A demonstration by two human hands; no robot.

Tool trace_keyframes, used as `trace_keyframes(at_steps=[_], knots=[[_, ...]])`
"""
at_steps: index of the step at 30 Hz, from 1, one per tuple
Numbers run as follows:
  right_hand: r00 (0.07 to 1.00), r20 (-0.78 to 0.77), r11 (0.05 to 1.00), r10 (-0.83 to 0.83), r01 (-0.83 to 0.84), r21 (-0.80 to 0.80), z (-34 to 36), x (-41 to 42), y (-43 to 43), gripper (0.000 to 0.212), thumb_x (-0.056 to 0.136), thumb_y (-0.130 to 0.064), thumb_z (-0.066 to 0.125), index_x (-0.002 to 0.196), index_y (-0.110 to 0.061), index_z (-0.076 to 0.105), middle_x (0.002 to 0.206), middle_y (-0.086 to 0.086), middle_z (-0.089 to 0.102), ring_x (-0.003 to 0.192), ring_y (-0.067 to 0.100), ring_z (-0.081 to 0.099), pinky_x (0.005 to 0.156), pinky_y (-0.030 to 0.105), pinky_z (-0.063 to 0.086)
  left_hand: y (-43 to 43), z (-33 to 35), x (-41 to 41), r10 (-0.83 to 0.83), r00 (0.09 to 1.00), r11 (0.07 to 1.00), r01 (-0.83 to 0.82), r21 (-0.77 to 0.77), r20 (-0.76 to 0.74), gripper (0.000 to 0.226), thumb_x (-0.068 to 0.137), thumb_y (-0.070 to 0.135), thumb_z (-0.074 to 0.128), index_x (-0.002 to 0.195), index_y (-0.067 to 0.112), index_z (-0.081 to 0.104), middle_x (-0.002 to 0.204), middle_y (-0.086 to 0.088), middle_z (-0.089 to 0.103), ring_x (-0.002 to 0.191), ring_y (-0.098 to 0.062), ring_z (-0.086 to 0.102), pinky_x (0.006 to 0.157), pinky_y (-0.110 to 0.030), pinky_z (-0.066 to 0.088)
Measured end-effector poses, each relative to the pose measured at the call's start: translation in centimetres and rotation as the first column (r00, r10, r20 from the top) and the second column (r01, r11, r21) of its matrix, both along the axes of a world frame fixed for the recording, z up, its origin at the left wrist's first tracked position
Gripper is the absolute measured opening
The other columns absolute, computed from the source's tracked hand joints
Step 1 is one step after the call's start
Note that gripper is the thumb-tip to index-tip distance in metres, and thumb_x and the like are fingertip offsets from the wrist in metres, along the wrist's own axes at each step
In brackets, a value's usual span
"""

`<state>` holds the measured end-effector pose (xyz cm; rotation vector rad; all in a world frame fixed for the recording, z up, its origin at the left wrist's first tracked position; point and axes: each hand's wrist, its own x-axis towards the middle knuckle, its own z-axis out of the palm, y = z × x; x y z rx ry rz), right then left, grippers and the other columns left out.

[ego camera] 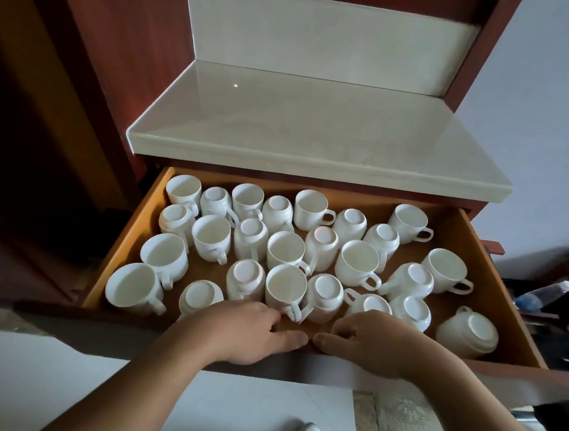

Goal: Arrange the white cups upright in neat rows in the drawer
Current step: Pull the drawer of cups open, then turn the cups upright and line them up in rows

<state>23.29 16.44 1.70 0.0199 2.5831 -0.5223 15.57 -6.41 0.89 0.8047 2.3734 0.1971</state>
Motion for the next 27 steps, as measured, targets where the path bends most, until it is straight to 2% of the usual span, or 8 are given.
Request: trace_keyframes(at_steps=[5,8,10,13,19,22,25,27], knots=[[0.979,0.166,0.993,0.121,-0.12,-0.018,0.8,-2.9,0.7,0.059,0.079,-0.085,0.044,0.087,-0.031,0.067,0.089,-0.01,0.068,0.084,0.006,0.064,0.08,0.03,0.05,0.0,1.8,-2.1,0.008,0.99,0.997,0.002,-0.075,0.138,0.059,0.085,0.086,0.042,0.091,0.03,0.06,0.089,0.008,0.06,0.083,-0.013,0.059,0.065,-0.034,0.041],[0.939,0.27,0.977,0.211,-0.202,-0.063,2.0,-6.0,1.3,0.04,0.086,-0.077,0.05,0.078,-0.04,0.062,0.079,-0.017,0.066,0.078,0.001,0.064,0.077,0.027,0.049,-0.7,2.8,-4.7,0.049,0.992,0.998,-0.045,-0.037,0.115,0.051,0.088,0.077,0.05,0.093,0.03,0.066,0.087,0.007,0.067,0.084,-0.015,0.065,0.071,-0.038,0.051],[0.934,0.266,0.97,0.238,-0.213,-0.12,2.6,-7.9,1.3,0.027,0.093,-0.064,0.055,0.09,-0.039,0.066,0.081,-0.019,0.067,0.081,0.002,0.068,0.076,0.024,0.05,-1.8,3.0,-6.8,0.149,0.984,0.986,-0.156,0.066,0.092,0.038,0.089,0.071,0.056,0.09,0.034,0.067,0.086,0.012,0.071,0.082,-0.008,0.067,0.079,-0.038,0.056],[0.971,0.105,0.972,0.214,-0.201,-0.119,2.5,-12.4,1.2,0.037,0.091,-0.062,0.059,0.108,-0.031,0.069,0.099,-0.017,0.069,0.086,0.004,0.067,0.083,0.025,0.055,-3.7,2.7,-11.1,0.363,0.932,0.909,-0.353,0.221,-0.004,0.021,0.089,0.061,0.063,0.088,0.04,0.067,0.085,0.019,0.071,0.077,-0.002,0.066,0.073,-0.034,0.057],[0.992,-0.089,0.981,0.095,-0.108,-0.163,1.0,-20.7,-1.2,0.017,0.088,-0.054,0.062,0.09,-0.037,0.065,0.091,-0.011,0.07,0.081,0.011,0.069,0.077,0.032,0.059,-7.7,0.7,-18.6,0.589,0.791,0.786,-0.511,0.347,-0.169,0.008,0.092,0.044,0.067,0.089,0.037,0.066,0.083,0.018,0.069,0.075,-0.001,0.065,0.076,-0.037,0.058],[0.987,-0.152,0.985,0.056,-0.08,-0.151,0.3,-23.8,-3.9,0.011,0.092,-0.046,0.061,0.096,-0.037,0.064,0.093,-0.012,0.067,0.085,0.01,0.066,0.073,0.026,0.055,-8.6,-0.6,-22.2,0.574,0.781,0.798,-0.466,0.381,-0.247,0.01,0.092,0.039,0.068,0.1,0.033,0.066,0.102,0.016,0.066,0.09,-0.005,0.063,0.081,-0.036,0.056],[0.965,-0.257,0.995,0.056,-0.074,-0.062,-1.4,-26.6,-6.6,0.034,0.097,-0.043,0.057,0.128,-0.03,0.061,0.126,-0.008,0.061,0.114,0.014,0.057,0.091,0.029,0.049,-8.7,-2.2,-26.1,0.452,0.817,0.882,-0.35,0.316,-0.357,0.02,0.092,0.034,0.066,0.111,0.029,0.063,0.119,0.009,0.061,0.104,-0.013,0.058,0.091,-0.035,0.05],[0.945,-0.325,0.999,0.043,-0.038,0.022,-2.5,-28.1,-8.2,0.042,0.099,-0.041,0.054,0.139,-0.029,0.054,0.139,-0.007,0.053,0.128,0.017,0.046,0.103,0.033,0.042,-8.6,-3.1,-28.2,0.357,0.818,0.93,-0.269,0.248,-0.451,0.031,0.089,0.036,0.065,0.119,0.03,0.062,0.127,0.008,0.059,0.119,-0.019,0.055,0.108,-0.041,0.038]])
